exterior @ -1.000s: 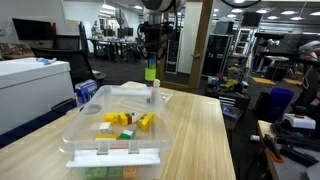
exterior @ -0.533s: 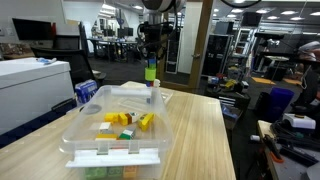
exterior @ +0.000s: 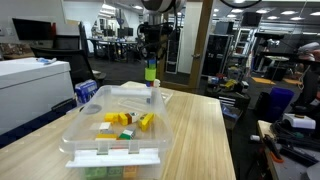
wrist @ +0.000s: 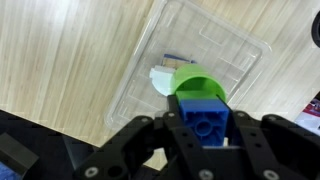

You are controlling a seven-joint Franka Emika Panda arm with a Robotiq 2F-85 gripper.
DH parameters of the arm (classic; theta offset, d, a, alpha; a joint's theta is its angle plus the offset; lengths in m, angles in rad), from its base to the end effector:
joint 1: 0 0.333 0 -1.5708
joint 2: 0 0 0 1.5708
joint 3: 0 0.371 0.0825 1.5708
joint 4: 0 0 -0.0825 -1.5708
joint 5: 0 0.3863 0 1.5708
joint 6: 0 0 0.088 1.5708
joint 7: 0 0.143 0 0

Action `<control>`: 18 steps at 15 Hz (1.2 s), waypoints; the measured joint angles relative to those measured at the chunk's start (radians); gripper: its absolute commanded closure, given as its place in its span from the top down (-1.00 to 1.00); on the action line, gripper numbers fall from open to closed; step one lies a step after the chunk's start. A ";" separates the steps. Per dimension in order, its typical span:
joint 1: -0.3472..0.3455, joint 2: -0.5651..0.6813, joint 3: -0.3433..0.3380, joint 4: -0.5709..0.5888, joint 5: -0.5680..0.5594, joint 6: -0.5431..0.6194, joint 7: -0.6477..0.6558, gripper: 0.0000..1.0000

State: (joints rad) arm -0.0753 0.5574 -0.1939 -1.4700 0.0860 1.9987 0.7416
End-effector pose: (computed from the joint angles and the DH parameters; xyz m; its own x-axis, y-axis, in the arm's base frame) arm 0.7148 -0.1632 0.3680 0.5238 -0.8518 0.0034 -0.8515 -0.5235 0.0302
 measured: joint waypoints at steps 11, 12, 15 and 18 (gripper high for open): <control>0.000 0.013 0.000 0.000 0.000 0.044 0.000 -0.78; 0.000 0.013 0.000 0.000 0.000 0.047 0.000 -0.59; 0.000 0.013 0.001 0.000 0.000 0.047 0.000 0.38; 0.001 0.013 0.002 0.001 0.000 0.047 0.000 0.78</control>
State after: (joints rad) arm -0.0748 0.5705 -0.1917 -1.4687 0.0860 2.0461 0.7416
